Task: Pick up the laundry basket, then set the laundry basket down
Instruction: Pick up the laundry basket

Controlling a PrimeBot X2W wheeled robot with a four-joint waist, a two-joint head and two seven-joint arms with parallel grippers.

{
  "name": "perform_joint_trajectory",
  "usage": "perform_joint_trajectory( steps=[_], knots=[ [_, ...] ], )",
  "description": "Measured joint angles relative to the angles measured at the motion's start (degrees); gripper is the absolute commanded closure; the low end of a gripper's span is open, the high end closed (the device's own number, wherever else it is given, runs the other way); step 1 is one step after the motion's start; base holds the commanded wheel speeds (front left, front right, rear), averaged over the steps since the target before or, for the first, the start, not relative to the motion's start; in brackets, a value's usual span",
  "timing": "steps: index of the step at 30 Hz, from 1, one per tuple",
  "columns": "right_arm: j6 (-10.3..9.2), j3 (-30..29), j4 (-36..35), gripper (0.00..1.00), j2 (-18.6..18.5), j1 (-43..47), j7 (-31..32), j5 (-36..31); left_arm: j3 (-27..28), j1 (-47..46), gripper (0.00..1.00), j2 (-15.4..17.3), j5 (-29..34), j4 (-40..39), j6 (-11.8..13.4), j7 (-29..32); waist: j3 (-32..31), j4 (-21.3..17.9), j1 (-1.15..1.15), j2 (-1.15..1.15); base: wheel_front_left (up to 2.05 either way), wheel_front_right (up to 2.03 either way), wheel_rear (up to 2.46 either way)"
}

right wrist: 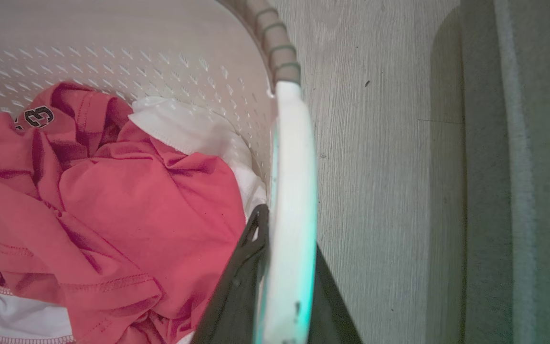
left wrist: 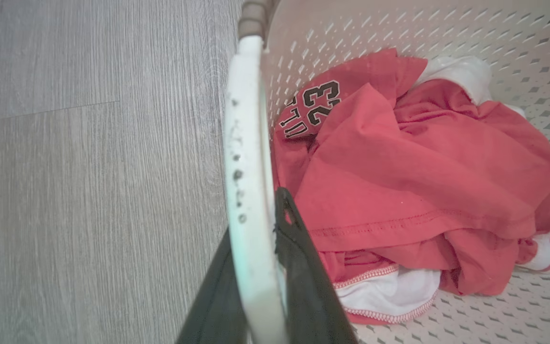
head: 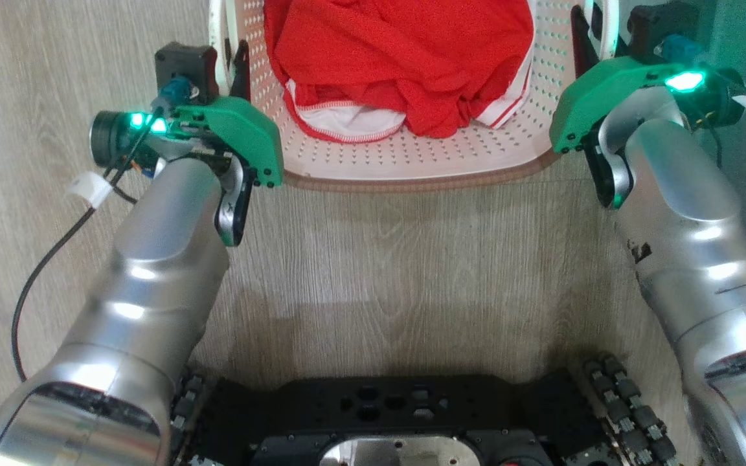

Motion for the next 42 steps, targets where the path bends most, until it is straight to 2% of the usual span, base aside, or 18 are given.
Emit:
perform_joint_trajectory(
  steps=[11,17,27,36,42],
  knots=[
    [0.0,2.72,3.54,1.0,0.18,3.19,0.0,3.39,-2.49,4.49,1.0,-0.04,-3.12,1.29,0.16,0.01,-6.43,-0.31,0.0,0.0,0.0,0.0,0.0],
    [0.01,6.15,7.32,1.0,0.51,6.59,0.01,7.98,-5.08,8.38,1.0,-0.34,-5.69,4.58,-0.7,0.01,-11.8,-0.47,0.0,0.0,0.0,0.0,0.0],
    [0.01,14.4,12.02,1.0,1.21,13.19,2.26,17.41,-11.1,15.09,1.0,-0.53,-12.65,10.18,-2.93,1.6,-24.24,-0.66,-0.01,0.0,0.0,0.0,0.0],
    [0.01,20.19,13.15,1.0,1.41,21.43,6.34,23.87,-15.63,23.68,1.0,-0.58,-17.53,11.68,-3.39,4.17,-35.52,-0.71,-0.01,0.0,0.0,0.0,0.0],
    [0.01,23.68,13.19,1.0,1.41,25.29,6.88,27.06,-17.68,27.59,1.0,-0.57,-19.91,12.17,-3.47,5.16,-42.19,-0.64,-0.01,0.0,0.0,0.0,0.0]
  ],
)
